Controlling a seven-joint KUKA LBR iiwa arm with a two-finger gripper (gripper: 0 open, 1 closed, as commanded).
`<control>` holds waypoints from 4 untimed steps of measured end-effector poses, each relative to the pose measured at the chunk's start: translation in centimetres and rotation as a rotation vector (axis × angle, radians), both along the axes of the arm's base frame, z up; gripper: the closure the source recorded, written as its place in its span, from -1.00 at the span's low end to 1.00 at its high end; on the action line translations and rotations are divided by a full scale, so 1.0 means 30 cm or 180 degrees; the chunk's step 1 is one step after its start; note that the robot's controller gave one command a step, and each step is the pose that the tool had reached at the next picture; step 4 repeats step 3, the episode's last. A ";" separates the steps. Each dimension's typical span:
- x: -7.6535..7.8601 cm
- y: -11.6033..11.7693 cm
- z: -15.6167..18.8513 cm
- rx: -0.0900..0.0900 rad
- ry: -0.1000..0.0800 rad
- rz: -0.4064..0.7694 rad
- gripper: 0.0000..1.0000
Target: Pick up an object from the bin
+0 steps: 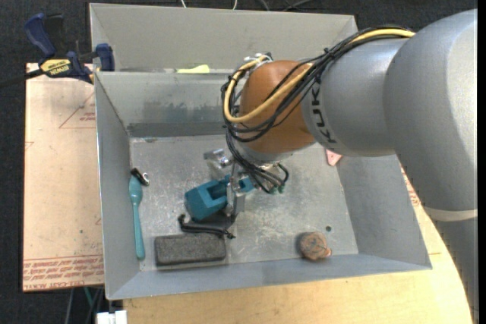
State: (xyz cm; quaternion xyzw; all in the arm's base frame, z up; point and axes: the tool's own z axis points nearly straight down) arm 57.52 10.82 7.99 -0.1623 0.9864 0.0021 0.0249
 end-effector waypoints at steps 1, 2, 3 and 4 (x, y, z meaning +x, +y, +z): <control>-0.016 0.000 0.328 -0.0004 0.0012 0.0088 1.00; -0.016 0.000 0.328 -0.0004 0.0013 0.0088 1.00; -0.004 0.003 0.534 -0.0012 0.0030 0.0190 1.00; -0.004 0.003 0.534 -0.0012 0.0030 0.0190 1.00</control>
Offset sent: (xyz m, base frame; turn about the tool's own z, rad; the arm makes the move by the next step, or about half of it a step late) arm 0.0000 0.0000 0.0000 0.0000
